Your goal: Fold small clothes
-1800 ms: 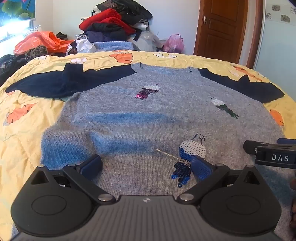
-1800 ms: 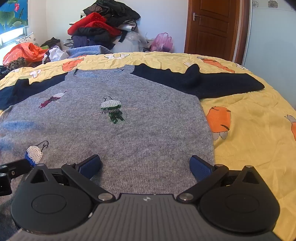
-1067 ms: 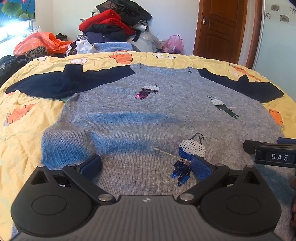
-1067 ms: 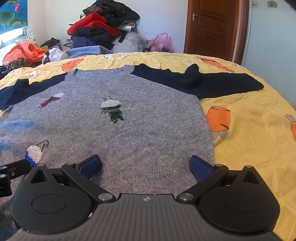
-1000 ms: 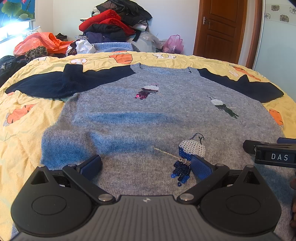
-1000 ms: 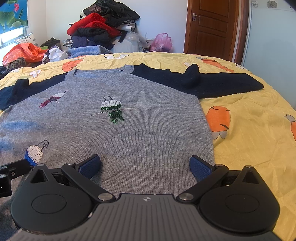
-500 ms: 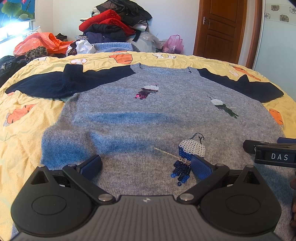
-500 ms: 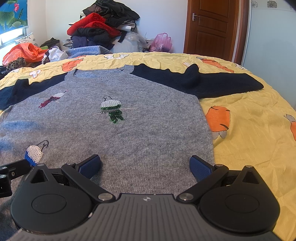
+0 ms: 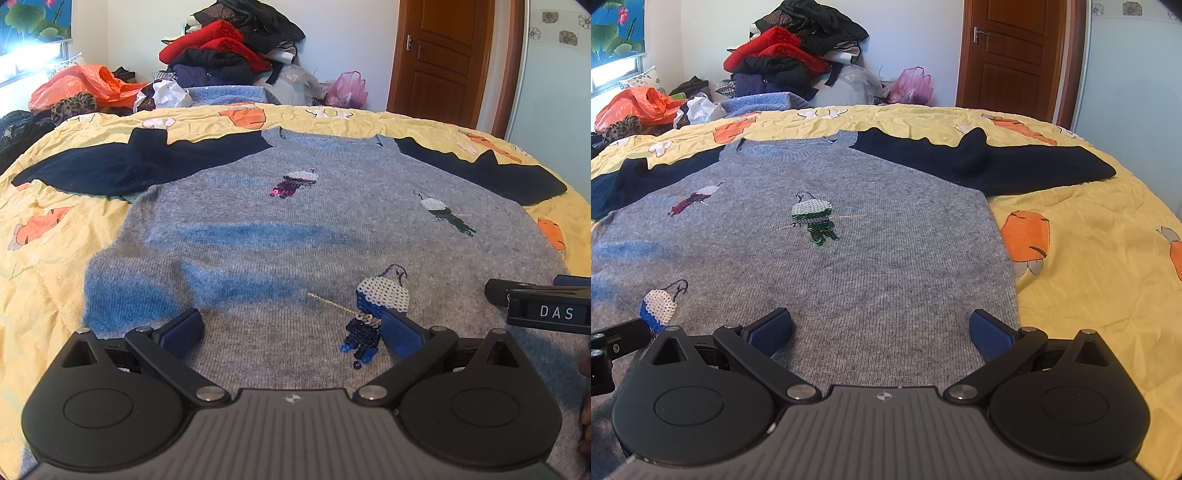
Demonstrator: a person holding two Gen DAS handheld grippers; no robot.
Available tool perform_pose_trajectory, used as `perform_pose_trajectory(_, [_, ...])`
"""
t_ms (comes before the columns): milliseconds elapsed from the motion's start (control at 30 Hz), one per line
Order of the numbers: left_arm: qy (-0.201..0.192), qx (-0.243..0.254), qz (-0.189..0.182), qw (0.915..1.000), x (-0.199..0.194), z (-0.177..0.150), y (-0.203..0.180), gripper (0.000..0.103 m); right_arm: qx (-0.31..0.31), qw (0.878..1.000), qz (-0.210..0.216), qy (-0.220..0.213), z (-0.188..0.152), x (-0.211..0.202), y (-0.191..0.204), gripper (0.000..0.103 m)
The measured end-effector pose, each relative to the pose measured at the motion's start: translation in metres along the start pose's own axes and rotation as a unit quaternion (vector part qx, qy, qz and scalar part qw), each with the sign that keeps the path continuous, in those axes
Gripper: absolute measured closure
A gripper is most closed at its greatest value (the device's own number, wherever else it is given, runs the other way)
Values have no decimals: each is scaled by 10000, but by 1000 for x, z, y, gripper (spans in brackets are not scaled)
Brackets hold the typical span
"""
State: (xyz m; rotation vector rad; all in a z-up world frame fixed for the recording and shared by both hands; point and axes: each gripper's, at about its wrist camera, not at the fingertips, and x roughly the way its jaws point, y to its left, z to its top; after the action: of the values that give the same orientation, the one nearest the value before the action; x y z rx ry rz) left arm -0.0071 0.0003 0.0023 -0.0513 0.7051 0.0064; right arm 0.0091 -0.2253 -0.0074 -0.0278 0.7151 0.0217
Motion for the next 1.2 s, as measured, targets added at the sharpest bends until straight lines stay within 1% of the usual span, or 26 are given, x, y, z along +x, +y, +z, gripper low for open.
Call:
perform_pose_trajectory(167, [56, 158, 112, 9998, 2, 0, -5, 0, 6, 10000, 4, -4, 0, 0, -2, 0])
perform_pose_trajectory(1200, [59, 157, 106, 9998, 2, 0, -4, 0, 1, 10000, 2, -10, 0, 0, -1, 0])
